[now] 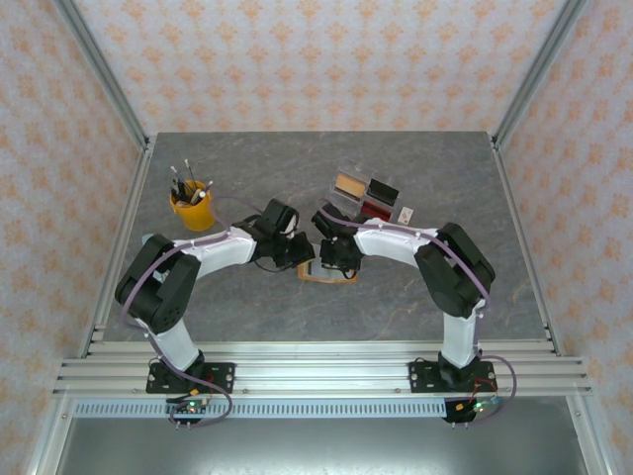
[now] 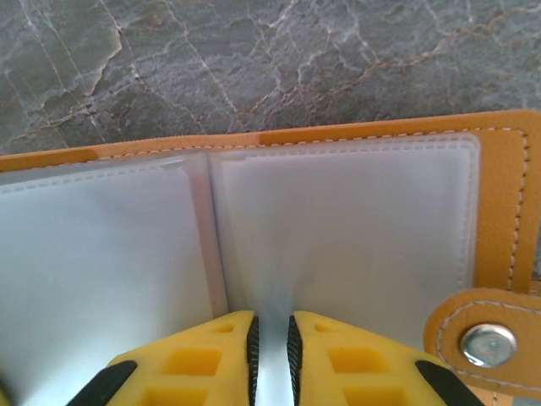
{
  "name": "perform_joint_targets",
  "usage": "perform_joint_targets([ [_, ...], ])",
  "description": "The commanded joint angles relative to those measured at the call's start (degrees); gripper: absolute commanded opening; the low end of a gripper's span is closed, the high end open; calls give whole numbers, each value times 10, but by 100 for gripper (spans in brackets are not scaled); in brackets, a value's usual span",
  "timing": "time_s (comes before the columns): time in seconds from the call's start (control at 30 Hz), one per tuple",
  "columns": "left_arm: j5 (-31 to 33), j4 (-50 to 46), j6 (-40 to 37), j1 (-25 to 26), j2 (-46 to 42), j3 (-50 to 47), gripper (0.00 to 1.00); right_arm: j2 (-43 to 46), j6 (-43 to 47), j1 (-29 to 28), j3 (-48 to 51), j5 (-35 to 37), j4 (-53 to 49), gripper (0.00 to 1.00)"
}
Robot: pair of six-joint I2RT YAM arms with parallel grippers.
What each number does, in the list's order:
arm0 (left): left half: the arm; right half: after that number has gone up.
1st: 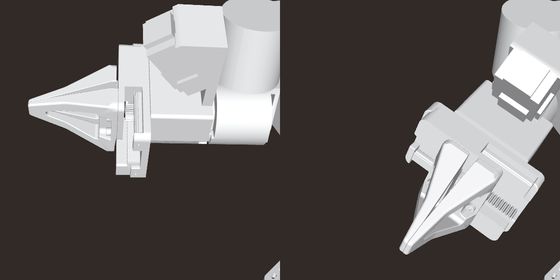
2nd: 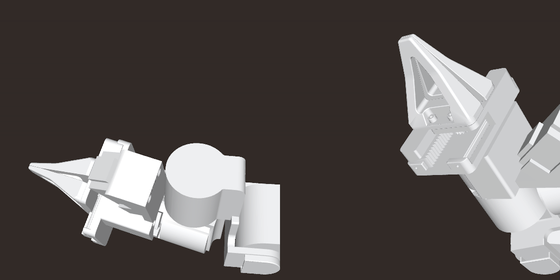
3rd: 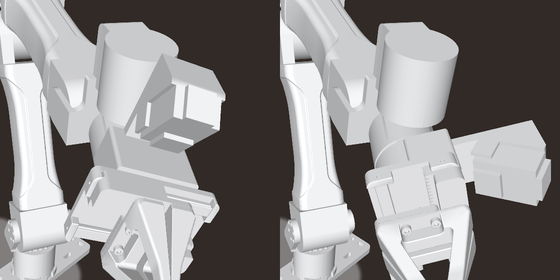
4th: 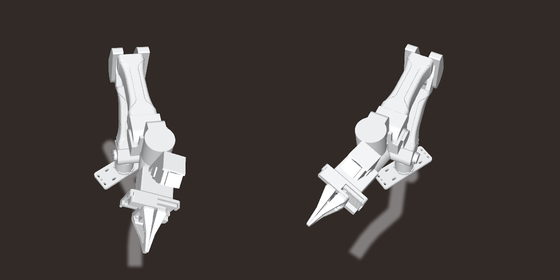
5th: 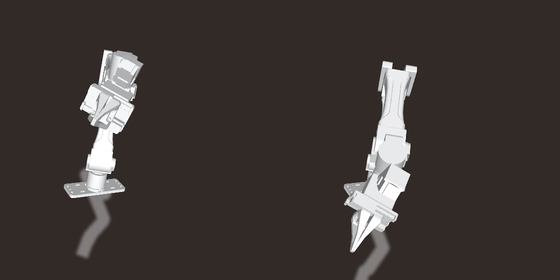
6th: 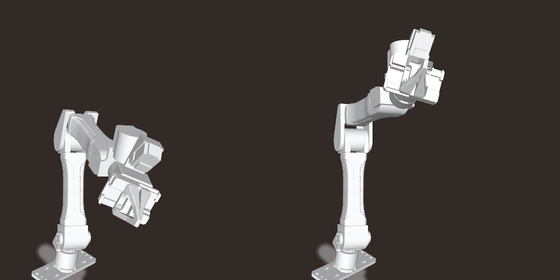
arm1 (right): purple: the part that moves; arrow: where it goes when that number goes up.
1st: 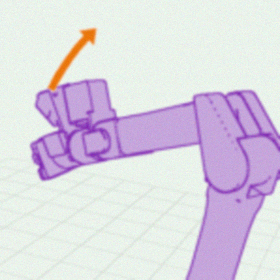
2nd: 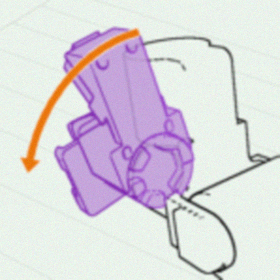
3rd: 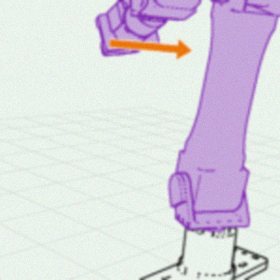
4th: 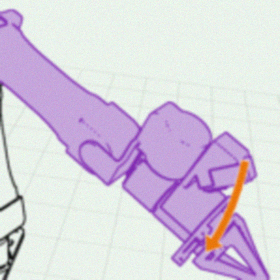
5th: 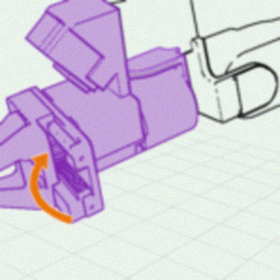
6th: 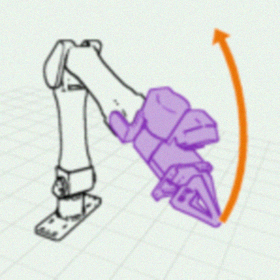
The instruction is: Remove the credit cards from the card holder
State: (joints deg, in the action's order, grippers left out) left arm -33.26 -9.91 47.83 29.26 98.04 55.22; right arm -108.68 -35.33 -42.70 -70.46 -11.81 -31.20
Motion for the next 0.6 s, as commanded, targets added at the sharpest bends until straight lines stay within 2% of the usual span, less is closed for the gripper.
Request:
perform_joint_targets([
  [0.0,-39,38,-13,8,-13,-3,13,-7,1,4,22,4,0,20],
  [0.33,-44,26,-20,18,6,13,15,31,-4,15,42,-10,22,20],
  [0.57,-12,6,-20,20,11,21,19,77,-10,21,68,-9,46,20],
])
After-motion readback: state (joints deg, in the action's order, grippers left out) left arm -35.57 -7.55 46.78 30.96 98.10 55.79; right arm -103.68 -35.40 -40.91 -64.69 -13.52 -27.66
